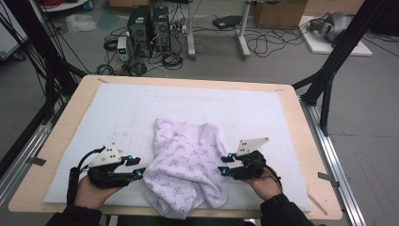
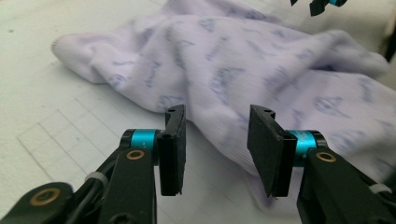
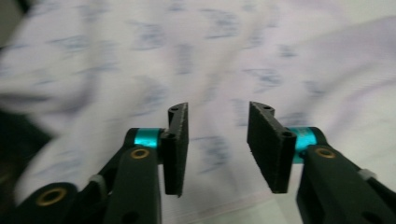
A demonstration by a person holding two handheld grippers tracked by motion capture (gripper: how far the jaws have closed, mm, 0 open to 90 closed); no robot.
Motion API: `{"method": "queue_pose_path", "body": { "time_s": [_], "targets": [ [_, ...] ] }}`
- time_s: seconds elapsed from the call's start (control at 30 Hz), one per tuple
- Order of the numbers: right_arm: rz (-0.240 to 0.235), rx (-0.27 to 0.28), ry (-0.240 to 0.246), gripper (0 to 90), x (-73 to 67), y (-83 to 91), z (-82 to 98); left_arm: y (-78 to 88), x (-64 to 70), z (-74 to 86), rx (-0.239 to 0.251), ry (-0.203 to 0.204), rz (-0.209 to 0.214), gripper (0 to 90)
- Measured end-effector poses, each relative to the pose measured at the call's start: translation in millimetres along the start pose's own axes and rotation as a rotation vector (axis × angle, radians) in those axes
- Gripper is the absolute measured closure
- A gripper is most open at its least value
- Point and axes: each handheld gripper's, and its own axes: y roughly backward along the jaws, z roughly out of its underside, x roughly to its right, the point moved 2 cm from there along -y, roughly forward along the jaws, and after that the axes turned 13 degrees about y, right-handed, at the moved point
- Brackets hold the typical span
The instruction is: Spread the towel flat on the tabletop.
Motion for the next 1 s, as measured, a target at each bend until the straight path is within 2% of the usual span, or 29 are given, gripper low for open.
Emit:
{"method": "queue_pose_path", "body": {
  "time_s": [0.03, 0.07, 0.13, 0.17, 0.2, 0.23, 0.3, 0.33, 0.37, 0.4, 0.43, 0.47, 0.53, 0.63, 0.77, 0.93, 0.97, 1.0],
  "targets": [
    [0.034, -0.009, -0.035, 54.9, 14.8, -6.0, 4.1, -6.0, -4.2, -1.4, -0.002, 0.008, -0.007, 56.4],
    [0.034, -0.009, -0.035, 54.9, 14.8, -6.0, 4.1, -12.6, -8.1, -2.7, -0.008, 0.01, -0.011, 56.4],
    [0.076, -0.035, -0.053, 54.2, 26.4, -14.0, 9.1, -28.0, -14.0, -4.3, -0.017, 0.025, -0.016, 56.4],
    [0.082, -0.05, -0.066, 54.2, 30.9, -18.1, 12.0, -36.1, -16.7, -5.2, -0.029, 0.035, -0.023, 56.0],
    [0.091, -0.074, -0.087, 58.4, 38.6, -25.8, 17.8, -44.4, -19.4, -6.0, -0.048, 0.044, -0.03, 56.3],
    [0.091, -0.074, -0.087, 58.4, 38.6, -25.8, 17.8, -52.6, -22.4, -6.4, -0.071, 0.044, -0.049, 57.2],
    [0.079, -0.085, -0.091, 68.7, 41.4, -30.4, 20.9, -67.7, -26.9, -5.9, -0.113, 0.061, -0.061, 59.1],
    [0.06, -0.072, -0.07, 85.5, 42.9, -31.0, 20.7, -74.3, -27.6, -4.6, -0.142, 0.05, -0.058, 75.6],
    [0.06, -0.072, -0.07, 85.5, 42.9, -31.0, 20.7, -80.5, -27.9, -2.7, -0.177, 0.036, -0.051, 75.6],
    [0.029, -0.051, -0.088, 86.3, 43.3, -31.1, 21.7, -83.8, -27.8, -1.6, -0.187, 0.027, -0.045, 82.6],
    [0.019, -0.046, -0.095, 86.7, 44.1, -31.1, 23.0, -83.2, -28.2, -2.2, -0.179, 0.02, -0.04, 85.3],
    [0.016, -0.035, -0.094, 87.2, 44.1, -27.6, 23.1, -83.1, -28.6, -1.9, -0.18, 0.031, -0.031, 89.5],
    [0.019, -0.022, -0.093, 87.2, 43.3, -24.2, 21.8, -81.7, -27.5, -0.9, -0.175, 0.024, -0.037, 89.6],
    [0.044, 0.005, -0.068, 87.3, 39.1, -10.4, 17.1, -75.1, -24.4, -1.1, -0.147, 0.027, -0.007, 89.6],
    [0.092, 0.005, -0.029, 87.3, 29.6, 12.9, 16.6, -62.4, -18.6, -2.5, -0.104, 0.021, 0.0, 89.6],
    [0.149, 0.043, -0.062, 86.9, 18.9, 45.9, 33.4, -48.1, -15.2, -4.7, -0.053, 0.012, 0.0, 89.4],
    [0.153, 0.045, -0.078, 85.2, 17.6, 48.2, 37.6, -48.6, -16.1, -5.3, -0.046, 0.015, -0.004, 87.9],
    [0.148, 0.047, -0.089, 79.7, 17.1, 48.2, 41.2, -50.9, -17.3, -6.1, -0.048, 0.031, -0.007, 82.2]
  ]
}}
